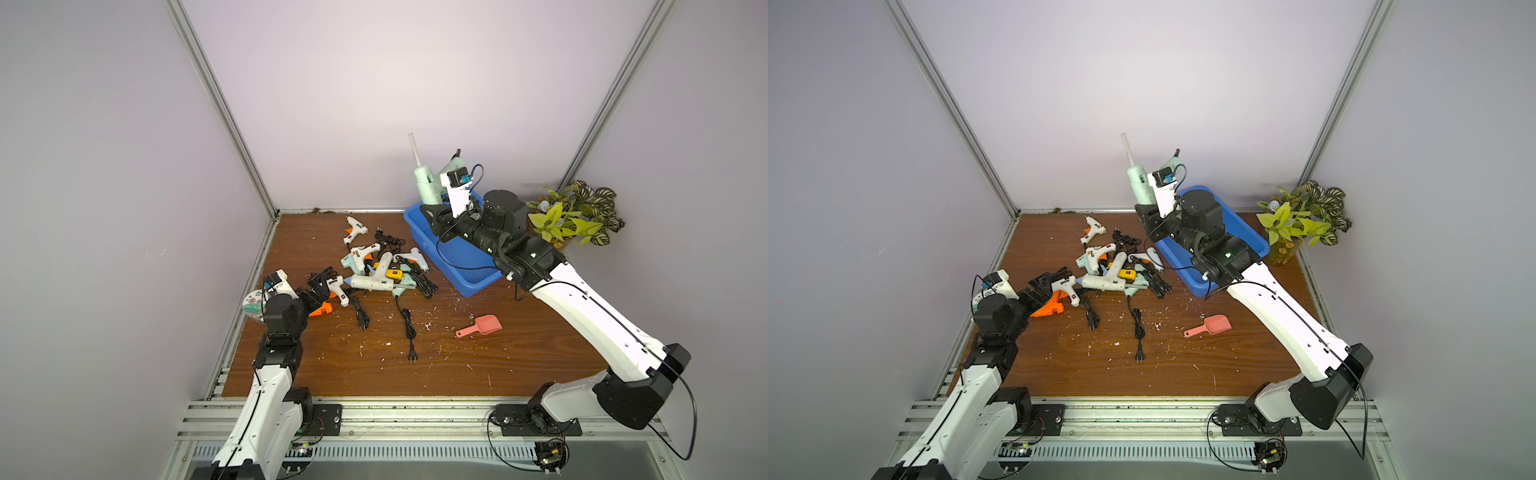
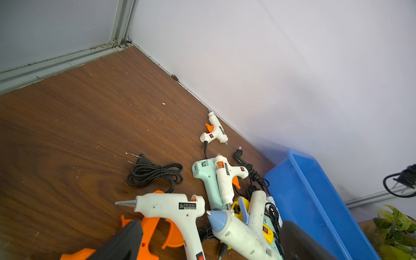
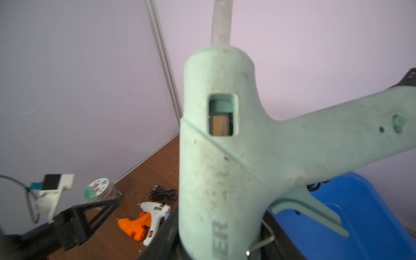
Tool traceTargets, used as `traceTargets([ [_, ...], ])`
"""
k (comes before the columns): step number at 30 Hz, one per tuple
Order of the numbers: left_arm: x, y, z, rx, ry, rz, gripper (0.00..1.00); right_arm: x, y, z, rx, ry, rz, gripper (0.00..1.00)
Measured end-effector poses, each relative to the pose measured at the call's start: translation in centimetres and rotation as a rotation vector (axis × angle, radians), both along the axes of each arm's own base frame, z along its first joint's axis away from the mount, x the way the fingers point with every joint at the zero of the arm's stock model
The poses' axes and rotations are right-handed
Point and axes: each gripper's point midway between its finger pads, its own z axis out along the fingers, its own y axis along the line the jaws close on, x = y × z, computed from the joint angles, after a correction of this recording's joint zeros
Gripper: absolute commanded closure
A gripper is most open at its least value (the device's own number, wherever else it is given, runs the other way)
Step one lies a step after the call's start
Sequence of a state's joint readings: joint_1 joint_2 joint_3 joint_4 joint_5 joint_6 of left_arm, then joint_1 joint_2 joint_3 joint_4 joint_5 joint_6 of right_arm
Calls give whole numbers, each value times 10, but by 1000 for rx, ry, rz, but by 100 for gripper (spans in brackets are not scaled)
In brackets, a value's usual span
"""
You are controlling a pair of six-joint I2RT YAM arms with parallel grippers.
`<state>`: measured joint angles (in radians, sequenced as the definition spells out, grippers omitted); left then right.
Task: Put the hot melt glue gun into the storage box
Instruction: Place the hot melt adhesive gun in the storage box.
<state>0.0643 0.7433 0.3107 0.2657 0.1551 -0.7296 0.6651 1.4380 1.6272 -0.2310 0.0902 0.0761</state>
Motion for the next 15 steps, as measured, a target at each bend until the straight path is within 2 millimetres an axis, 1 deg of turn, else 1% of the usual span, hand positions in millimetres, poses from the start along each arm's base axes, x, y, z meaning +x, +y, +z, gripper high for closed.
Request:
traceTargets([
  [2,0,0,0,0,1,0,0,21,-21,-14,-34,29,-89,100],
  [4,0,0,0,0,1,0,0,40,-38,-32,-67,69,-156,100],
  [8,0,0,0,0,0,1,0,77,-65,-86,-133,194,-264,100],
  [10,0,0,0,0,1,2,0,92,-77,-115,-160,260,-309,100],
  [12,0,0,0,1,1,2,0,102,-86,-141,-189,317,-341,100],
  [15,0,0,0,2,1,2,0,115,-94,-172,-214,379,-371,100],
])
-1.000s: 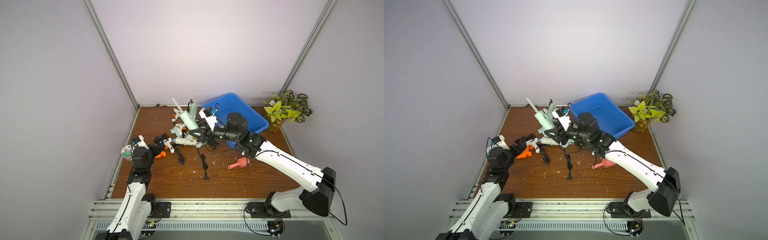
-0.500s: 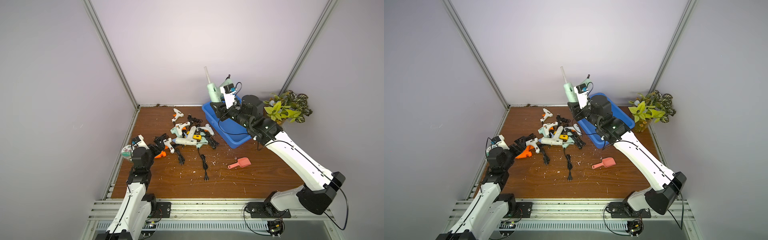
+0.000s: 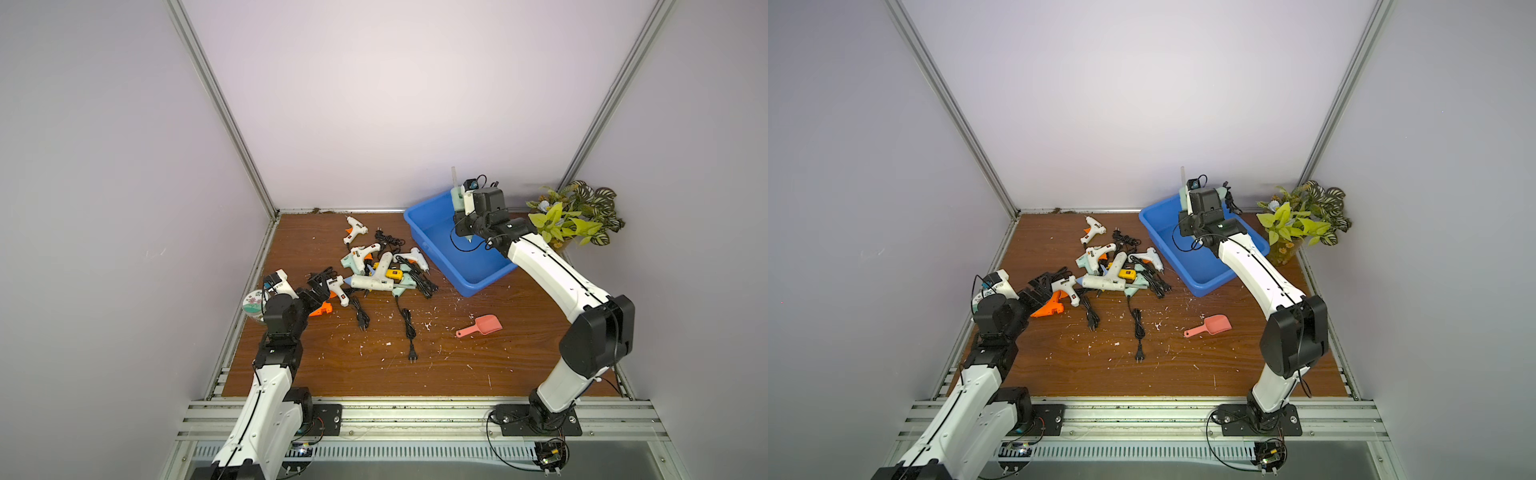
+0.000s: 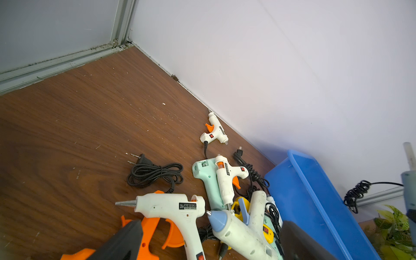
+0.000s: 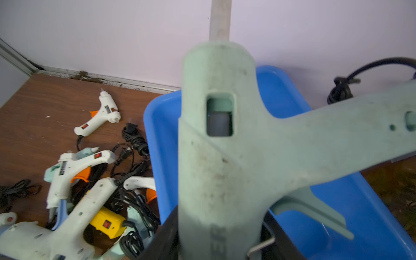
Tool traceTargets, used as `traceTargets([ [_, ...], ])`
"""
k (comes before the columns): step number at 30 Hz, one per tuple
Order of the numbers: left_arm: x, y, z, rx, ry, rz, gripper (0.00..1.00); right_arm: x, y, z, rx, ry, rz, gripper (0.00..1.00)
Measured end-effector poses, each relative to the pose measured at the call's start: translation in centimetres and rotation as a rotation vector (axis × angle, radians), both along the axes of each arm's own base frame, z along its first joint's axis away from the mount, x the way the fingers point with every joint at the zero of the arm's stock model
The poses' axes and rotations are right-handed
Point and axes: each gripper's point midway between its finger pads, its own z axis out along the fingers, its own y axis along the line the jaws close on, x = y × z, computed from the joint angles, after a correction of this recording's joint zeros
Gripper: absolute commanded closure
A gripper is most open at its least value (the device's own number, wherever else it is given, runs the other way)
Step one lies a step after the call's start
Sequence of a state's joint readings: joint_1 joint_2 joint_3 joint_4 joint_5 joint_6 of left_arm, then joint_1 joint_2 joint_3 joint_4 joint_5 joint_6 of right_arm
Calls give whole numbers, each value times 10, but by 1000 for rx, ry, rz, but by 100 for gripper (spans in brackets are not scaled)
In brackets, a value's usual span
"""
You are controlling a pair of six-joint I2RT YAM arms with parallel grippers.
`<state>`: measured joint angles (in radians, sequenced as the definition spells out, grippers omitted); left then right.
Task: Put the hot melt glue gun into the storage box
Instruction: Place the hot melt adhesive gun in the storage box.
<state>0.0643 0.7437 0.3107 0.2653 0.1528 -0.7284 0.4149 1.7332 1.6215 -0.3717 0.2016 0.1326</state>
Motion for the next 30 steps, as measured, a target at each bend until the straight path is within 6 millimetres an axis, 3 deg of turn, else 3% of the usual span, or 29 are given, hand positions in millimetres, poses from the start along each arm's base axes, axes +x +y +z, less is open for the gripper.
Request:
traceTargets([
  [5,0,0,0,1,0,2,0,12,-6,-38,-11,76,-26,100],
  [10,0,1,0,4,1,4,0,8,-2,-75,-15,167,-2,100],
  [14,0,1,-1,6,4,6,0,4,-3,-79,-32,196,3,100],
  [17,0,1,-1,8,4,6,0,6,-4,-59,-48,177,9,100],
  [25,-2,2,2,11,-1,9,0,21,-7,70,-39,-56,-7,100],
  [30,-4,3,4,19,-6,15,0,5,-4,98,-37,-88,5,100],
])
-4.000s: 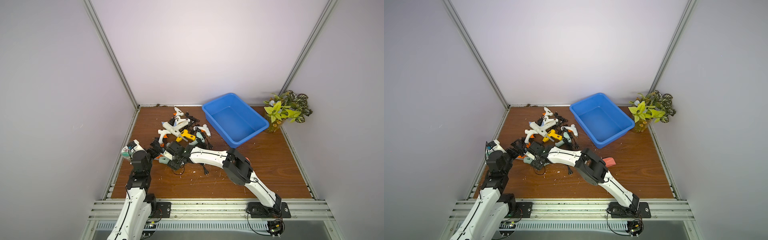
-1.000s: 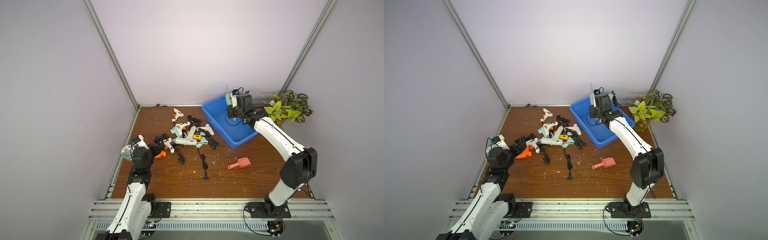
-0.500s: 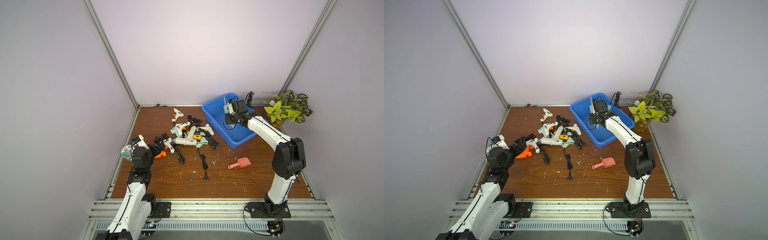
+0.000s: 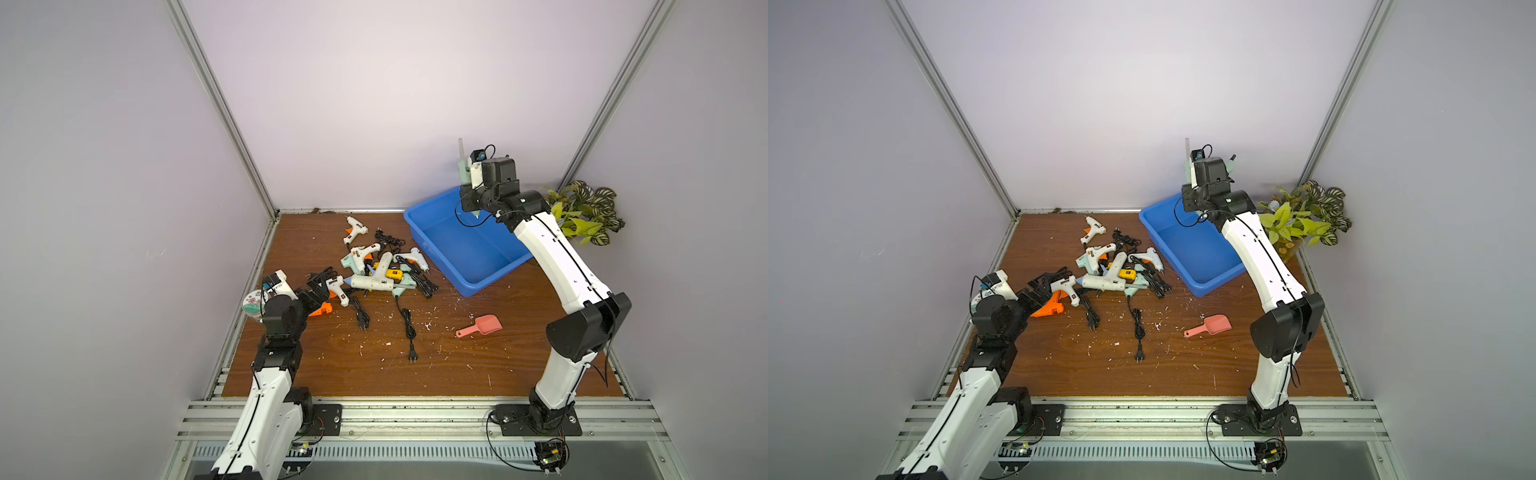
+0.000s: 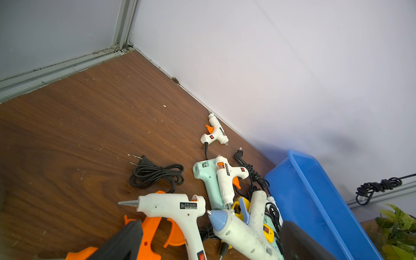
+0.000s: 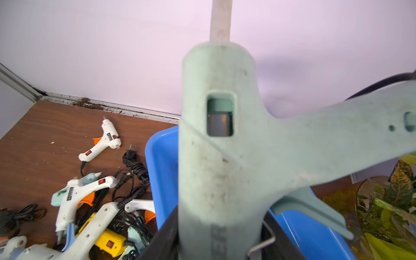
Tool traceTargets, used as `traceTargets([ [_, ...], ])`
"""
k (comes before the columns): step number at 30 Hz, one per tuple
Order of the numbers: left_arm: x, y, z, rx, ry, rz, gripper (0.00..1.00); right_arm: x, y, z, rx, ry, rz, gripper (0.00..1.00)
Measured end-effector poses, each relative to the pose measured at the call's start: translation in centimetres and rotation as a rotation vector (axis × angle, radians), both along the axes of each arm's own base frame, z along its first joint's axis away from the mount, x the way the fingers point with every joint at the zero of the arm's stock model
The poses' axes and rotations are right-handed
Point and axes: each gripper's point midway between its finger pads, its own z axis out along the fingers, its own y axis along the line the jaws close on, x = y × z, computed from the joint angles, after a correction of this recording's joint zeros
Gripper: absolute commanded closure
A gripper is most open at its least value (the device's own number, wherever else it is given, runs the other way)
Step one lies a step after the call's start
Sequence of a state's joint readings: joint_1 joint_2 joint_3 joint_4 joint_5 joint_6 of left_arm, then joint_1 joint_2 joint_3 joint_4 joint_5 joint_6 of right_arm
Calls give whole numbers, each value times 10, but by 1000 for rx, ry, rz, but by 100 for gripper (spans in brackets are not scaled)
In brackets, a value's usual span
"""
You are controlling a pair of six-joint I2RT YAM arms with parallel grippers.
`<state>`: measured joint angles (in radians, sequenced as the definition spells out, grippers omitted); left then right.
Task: Put the hot melt glue gun into the storage box
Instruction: Place the hot melt adhesive gun in the storage box.
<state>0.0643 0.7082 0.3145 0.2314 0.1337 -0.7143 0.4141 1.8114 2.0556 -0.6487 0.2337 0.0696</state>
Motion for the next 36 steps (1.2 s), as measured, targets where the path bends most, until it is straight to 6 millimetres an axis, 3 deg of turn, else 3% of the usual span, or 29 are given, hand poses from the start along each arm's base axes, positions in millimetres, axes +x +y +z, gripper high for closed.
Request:
traceTargets([
  [4,-1,0,0,5,1,0,0,-21,5,-1,7,12,24,100],
  [8,-1,1,0,9,2,2,0,-42,2,-28,2,62,27,100],
  [18,-1,1,-1,9,5,5,0,-57,-16,-147,-58,281,-27,100],
  [26,-3,1,-2,9,13,6,0,-28,-32,-192,-74,330,-85,100],
  [34,-4,3,-6,15,28,17,0,2,-39,-256,-119,421,-106,100],
  [36,-4,4,-7,16,32,20,0,6,-37,-266,-124,433,-99,93],
])
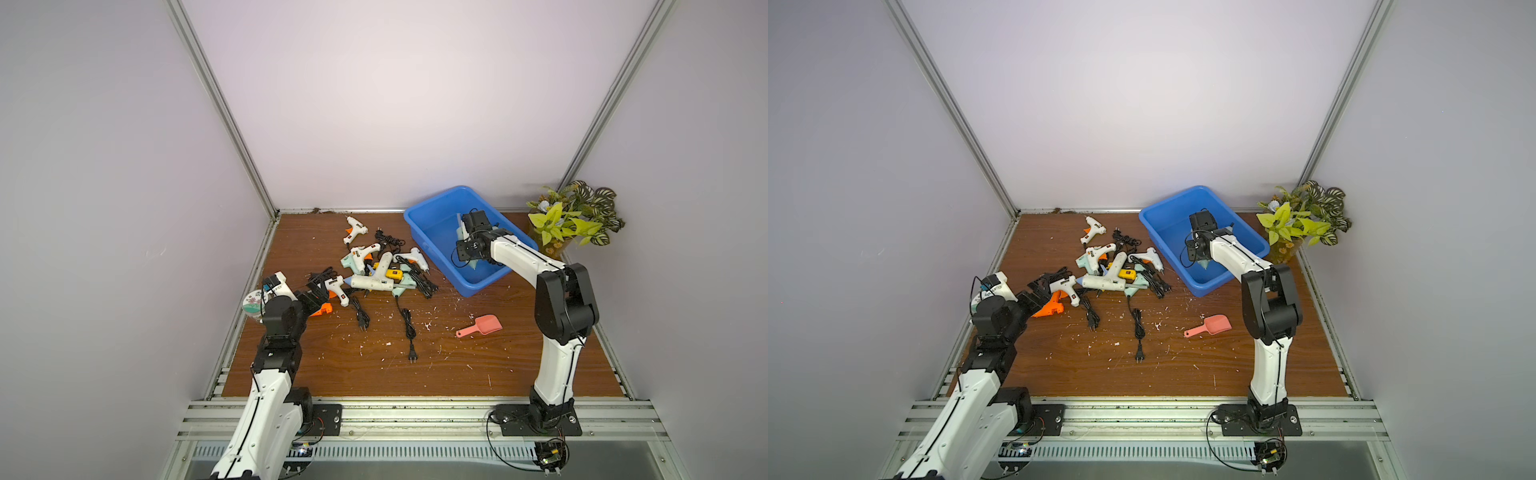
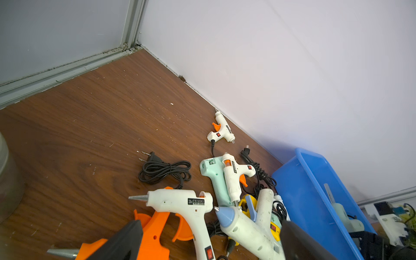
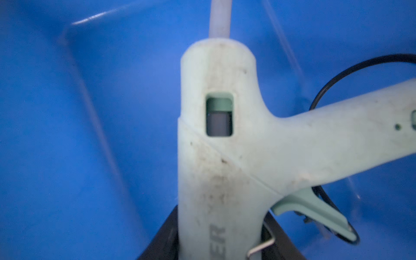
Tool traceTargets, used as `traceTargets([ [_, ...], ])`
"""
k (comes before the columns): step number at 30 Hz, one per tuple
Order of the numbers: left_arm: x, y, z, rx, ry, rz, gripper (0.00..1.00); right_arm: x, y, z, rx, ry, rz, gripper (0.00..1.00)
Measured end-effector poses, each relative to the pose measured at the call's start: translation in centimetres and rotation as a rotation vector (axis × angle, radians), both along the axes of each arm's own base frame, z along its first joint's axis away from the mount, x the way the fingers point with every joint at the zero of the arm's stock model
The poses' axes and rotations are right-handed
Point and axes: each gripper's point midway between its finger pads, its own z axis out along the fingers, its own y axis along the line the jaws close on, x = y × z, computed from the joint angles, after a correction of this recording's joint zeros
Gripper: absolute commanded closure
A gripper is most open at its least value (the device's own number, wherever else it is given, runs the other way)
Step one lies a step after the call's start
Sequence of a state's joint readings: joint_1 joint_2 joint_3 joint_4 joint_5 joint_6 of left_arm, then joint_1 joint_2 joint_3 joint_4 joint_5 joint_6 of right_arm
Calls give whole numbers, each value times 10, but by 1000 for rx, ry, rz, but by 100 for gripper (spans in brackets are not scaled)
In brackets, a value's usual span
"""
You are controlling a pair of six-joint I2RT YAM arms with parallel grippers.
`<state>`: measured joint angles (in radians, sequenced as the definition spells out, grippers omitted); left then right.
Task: Put the hot melt glue gun into the storage box
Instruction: Place the hot melt adhesive gun in the storage box, then pick up the hot melt adhesive gun from the center of the board.
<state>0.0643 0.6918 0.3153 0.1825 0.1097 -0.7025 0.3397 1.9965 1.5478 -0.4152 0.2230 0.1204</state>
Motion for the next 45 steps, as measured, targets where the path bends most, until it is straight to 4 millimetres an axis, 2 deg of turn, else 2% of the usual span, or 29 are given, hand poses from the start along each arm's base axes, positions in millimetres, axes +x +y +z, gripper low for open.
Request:
traceTargets([
  [4,0,0,0,0,1,2,0,4,4,-17,6,24,17,79],
  [9,0,1,0,1,2,3,0,5,5,-38,18,60,23,56],
  [13,0,1,-2,2,6,7,0,6,1,-40,28,66,10,42],
  [19,1,2,-8,1,31,9,0,3,-5,-39,45,55,-3,31],
  [23,1,2,-10,0,37,9,0,-1,-6,-11,67,4,-4,29],
  [28,1,2,-10,0,36,10,0,-6,-1,54,144,-133,19,29],
  [31,1,2,-10,0,36,10,0,-18,9,93,227,-225,75,27],
  [35,1,2,-10,0,36,10,0,-48,38,131,340,-334,217,16],
  [37,1,2,-10,0,36,9,0,-67,64,142,373,-366,324,13],
  [39,1,2,-10,-1,38,9,0,-89,100,149,385,-388,461,11],
  [42,2,1,-12,-4,44,7,0,-115,148,147,368,-393,629,10],
  [45,2,1,-13,-6,46,7,0,-132,188,131,326,-362,752,9],
])
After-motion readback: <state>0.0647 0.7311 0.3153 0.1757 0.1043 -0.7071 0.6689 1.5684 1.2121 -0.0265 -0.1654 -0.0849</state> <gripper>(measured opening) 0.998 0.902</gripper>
